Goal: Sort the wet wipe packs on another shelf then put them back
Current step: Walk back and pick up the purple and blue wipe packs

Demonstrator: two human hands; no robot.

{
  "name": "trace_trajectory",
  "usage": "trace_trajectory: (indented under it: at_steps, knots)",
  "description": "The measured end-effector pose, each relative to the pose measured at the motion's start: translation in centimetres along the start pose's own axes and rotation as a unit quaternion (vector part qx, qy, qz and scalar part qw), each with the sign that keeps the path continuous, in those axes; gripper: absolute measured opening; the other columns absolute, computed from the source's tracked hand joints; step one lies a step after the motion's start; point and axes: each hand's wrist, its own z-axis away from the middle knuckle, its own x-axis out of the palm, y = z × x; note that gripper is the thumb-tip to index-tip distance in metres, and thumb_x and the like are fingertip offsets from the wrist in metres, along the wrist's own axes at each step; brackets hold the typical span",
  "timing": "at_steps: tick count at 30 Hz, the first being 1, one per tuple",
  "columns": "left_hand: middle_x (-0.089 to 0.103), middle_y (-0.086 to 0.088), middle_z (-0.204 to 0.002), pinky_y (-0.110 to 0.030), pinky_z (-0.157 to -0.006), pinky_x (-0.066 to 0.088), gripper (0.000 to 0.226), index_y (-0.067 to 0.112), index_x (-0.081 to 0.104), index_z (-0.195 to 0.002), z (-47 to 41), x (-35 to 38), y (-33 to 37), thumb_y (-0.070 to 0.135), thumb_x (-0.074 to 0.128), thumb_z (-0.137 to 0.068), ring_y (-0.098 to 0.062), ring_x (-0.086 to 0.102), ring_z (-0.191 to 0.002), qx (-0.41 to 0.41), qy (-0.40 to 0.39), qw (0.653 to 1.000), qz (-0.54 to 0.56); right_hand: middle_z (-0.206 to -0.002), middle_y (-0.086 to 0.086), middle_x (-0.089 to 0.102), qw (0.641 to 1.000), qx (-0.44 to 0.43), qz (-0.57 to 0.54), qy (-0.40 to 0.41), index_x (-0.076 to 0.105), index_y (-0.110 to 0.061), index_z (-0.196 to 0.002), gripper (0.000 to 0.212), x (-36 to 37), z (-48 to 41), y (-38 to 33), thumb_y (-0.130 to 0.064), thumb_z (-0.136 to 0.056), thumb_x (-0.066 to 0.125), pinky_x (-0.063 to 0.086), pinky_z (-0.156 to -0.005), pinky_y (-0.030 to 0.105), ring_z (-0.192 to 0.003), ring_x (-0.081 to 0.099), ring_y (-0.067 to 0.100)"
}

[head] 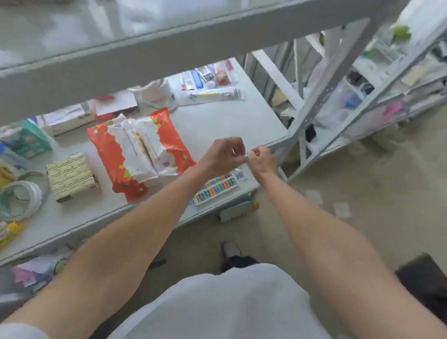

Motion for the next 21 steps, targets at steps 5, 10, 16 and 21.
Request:
trace_trajectory:
  at_steps: [5,10,16,21]
  knots:
    - [0.076,-0.017,-0.105,-0.033,-0.083,0.056,0.023,0.002,0.075,-0.106,-3.4,10.6,5.0,0.011,0.064,-0.088,-0.029,0.071,-0.097,-0.038,-0.246,0.966,-0.074,-0.116,0.02,0.07,0.98,0.163,-0.006,0.117,0.073,-0.01,-0.105,0.027,-8.1,4.0,12.9,-0.021,-0.095,0.051,0.049,-0.087,0.034,-0.112,0.063,0.037]
    - [0.065,-0.012,-0.114,-0.03,-0.085,0.044,0.036,0.004,0.067,-0.126,-4.7,19.4,11.1,0.02,0.06,-0.094,-0.029,0.059,-0.106,0.004,-0.333,0.932,-0.141,-0.119,0.022,0.069,0.941,0.283,-0.025,0.184,0.072,-0.006,-0.11,0.031,-14.8,8.4,23.8,-0.017,-0.095,0.047,0.051,-0.088,0.036,-0.114,0.062,0.041]
    - [0.058,-0.016,-0.141,-0.034,-0.093,0.05,0.058,0.01,0.049,-0.148,-9.9,28.7,19.9,0.029,0.061,-0.095,-0.032,0.059,-0.121,0.023,-0.377,0.915,-0.143,-0.121,0.021,0.064,0.911,0.348,-0.064,0.212,0.068,-0.007,-0.114,0.034,-21.8,8.0,31.8,-0.017,-0.097,0.041,0.051,-0.093,0.04,-0.116,0.056,0.039]
    - [0.051,-0.014,-0.15,-0.027,-0.091,0.039,0.059,0.011,0.048,-0.151,-17.2,35.3,27.2,0.029,0.061,-0.096,-0.03,0.053,-0.133,0.028,-0.388,0.902,-0.187,-0.119,0.02,0.065,0.91,0.352,-0.077,0.204,0.069,-0.009,-0.115,0.035,-28.9,2.1,36.4,-0.02,-0.095,0.042,0.054,-0.092,0.041,-0.111,0.06,0.038]
